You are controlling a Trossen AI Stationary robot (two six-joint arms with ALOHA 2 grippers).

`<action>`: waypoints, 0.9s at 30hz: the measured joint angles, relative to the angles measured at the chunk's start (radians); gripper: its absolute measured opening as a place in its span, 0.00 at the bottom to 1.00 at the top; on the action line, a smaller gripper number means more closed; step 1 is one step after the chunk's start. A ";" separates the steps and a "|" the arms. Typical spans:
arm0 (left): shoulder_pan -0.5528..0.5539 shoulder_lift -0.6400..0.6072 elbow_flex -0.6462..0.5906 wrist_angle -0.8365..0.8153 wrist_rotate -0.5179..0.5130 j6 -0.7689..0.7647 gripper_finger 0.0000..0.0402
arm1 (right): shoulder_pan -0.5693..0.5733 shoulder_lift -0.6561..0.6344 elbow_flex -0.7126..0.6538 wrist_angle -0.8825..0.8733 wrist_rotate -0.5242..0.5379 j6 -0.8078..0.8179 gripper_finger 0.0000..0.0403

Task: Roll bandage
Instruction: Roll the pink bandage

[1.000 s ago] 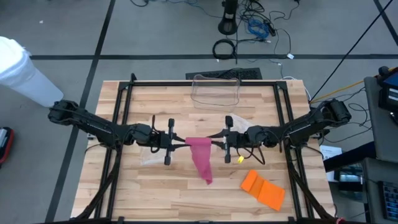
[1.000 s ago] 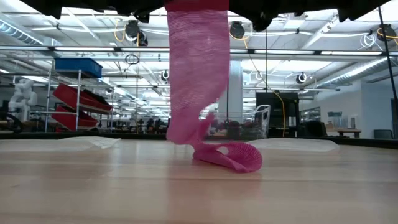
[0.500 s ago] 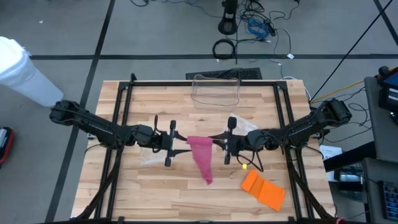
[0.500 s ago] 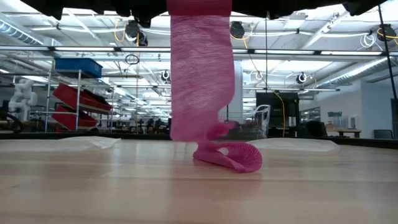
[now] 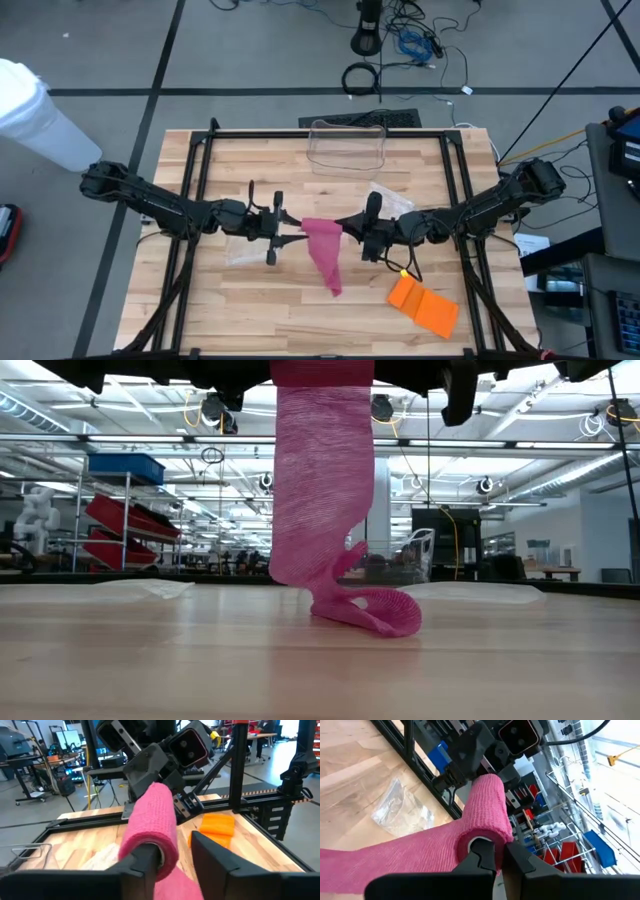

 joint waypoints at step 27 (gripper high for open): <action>-0.008 -0.004 0.003 -0.039 0.032 0.323 0.06 | 0.008 -0.248 -0.006 -0.348 -0.158 1.064 0.33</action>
